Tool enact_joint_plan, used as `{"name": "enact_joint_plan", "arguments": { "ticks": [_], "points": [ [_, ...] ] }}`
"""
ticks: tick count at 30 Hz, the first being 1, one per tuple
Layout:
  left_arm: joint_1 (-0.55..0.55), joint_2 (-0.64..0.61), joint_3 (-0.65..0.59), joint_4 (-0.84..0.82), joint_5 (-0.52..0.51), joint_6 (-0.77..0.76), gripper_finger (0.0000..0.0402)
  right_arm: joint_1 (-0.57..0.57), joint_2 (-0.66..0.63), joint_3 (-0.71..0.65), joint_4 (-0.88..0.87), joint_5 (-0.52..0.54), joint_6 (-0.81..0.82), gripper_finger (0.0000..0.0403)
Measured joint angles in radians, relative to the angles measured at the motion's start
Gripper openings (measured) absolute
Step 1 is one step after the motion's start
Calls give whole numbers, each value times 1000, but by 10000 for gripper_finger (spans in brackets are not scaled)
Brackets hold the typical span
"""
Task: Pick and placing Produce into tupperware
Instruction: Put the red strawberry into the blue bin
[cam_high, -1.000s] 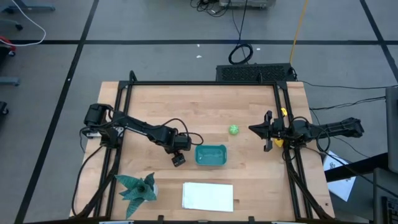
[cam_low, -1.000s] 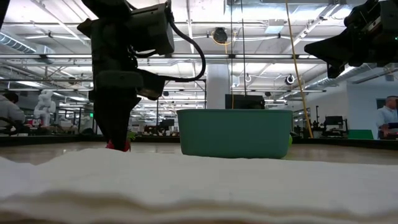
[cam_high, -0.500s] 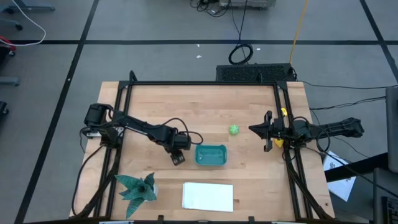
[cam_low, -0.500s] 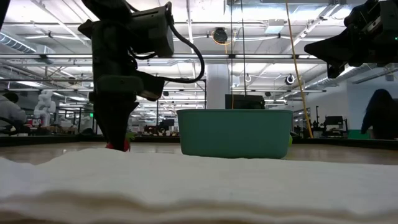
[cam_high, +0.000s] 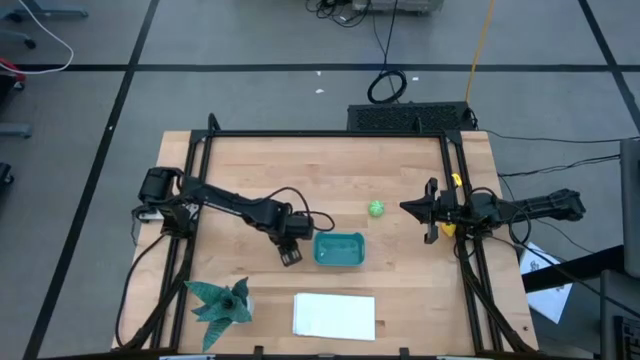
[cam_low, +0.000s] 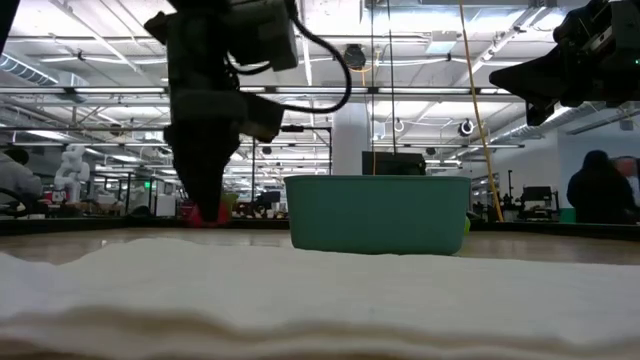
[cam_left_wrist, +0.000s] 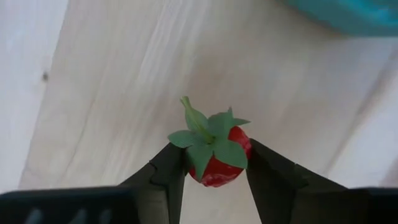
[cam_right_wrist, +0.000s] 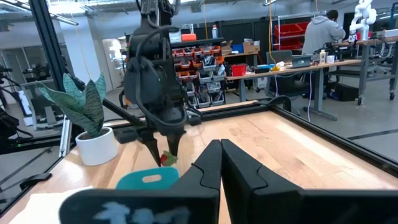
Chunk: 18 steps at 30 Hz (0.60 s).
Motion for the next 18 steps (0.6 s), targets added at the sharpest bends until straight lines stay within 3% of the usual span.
{"name": "enact_joint_plan", "arguments": {
  "ticks": [18],
  "points": [
    [-6,-3,263,-257,-45,176,141,0,0,0,0,0,0,0]
  ]
}}
